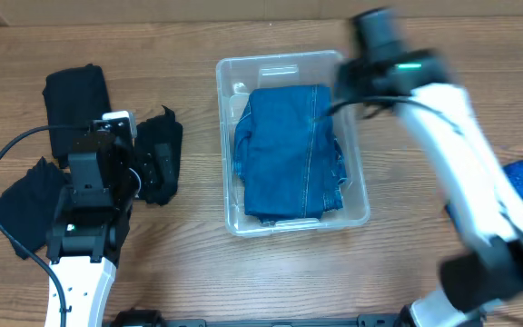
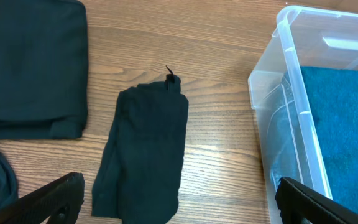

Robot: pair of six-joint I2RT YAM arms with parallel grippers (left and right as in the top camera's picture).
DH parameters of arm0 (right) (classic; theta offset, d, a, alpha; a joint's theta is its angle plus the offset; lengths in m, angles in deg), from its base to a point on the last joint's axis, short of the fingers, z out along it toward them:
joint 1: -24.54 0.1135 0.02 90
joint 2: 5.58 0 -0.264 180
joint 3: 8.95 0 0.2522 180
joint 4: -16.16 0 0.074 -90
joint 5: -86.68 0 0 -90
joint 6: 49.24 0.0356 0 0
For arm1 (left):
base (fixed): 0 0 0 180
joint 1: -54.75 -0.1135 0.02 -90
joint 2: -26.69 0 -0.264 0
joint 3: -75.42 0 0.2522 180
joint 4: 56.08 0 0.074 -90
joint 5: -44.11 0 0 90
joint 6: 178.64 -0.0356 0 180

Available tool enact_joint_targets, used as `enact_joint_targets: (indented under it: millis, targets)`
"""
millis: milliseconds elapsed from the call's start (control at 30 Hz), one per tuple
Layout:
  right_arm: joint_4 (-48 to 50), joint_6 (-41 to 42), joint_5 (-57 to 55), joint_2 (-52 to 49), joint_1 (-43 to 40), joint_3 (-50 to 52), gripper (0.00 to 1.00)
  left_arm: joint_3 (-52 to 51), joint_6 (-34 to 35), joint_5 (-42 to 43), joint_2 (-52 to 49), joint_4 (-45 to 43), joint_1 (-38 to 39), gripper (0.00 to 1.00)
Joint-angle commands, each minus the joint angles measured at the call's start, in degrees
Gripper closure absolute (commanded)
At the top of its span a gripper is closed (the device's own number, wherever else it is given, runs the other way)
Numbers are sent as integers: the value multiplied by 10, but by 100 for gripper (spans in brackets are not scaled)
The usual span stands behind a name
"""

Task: Pack container
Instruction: 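Press the denim flat in the bin, release, withdraw right gripper, then grasp the blue sequined cloth with the right gripper and lift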

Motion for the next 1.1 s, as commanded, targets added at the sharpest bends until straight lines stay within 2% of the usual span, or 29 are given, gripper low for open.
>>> enact_joint_targets:
  millis: [0,133,267,400,467,633,767,900,1067]
  targets:
    - [-53,96,41,58,-137,-6,16,16,8,-4,-3,0,4,0]
    - [-120,93,93,92,-288,1,9,16,8,-4,-3,0,4,0]
    - [-159,44,150,122,-406,25,8,16,8,-4,-3,0,4,0]
    - [-171,12,186,175,-535,110,6,16,8,-4,-3,0,4,0]
    - [-161,9,200,200,-592,165,0,16,8,-4,-3,0,4,0]
    - [-86,8,231,227,-718,322,0,16,8,-3,-3,0,4,0]
    - [-11,8,235,218,-778,432,0,16,8,-3,-3,0,4,0]
    - [89,7,273,216,-820,528,0,16,8,-3,-3,0,4,0]
    - [176,-6,325,215,-821,593,0,16,8,-3,-3,0,4,0]
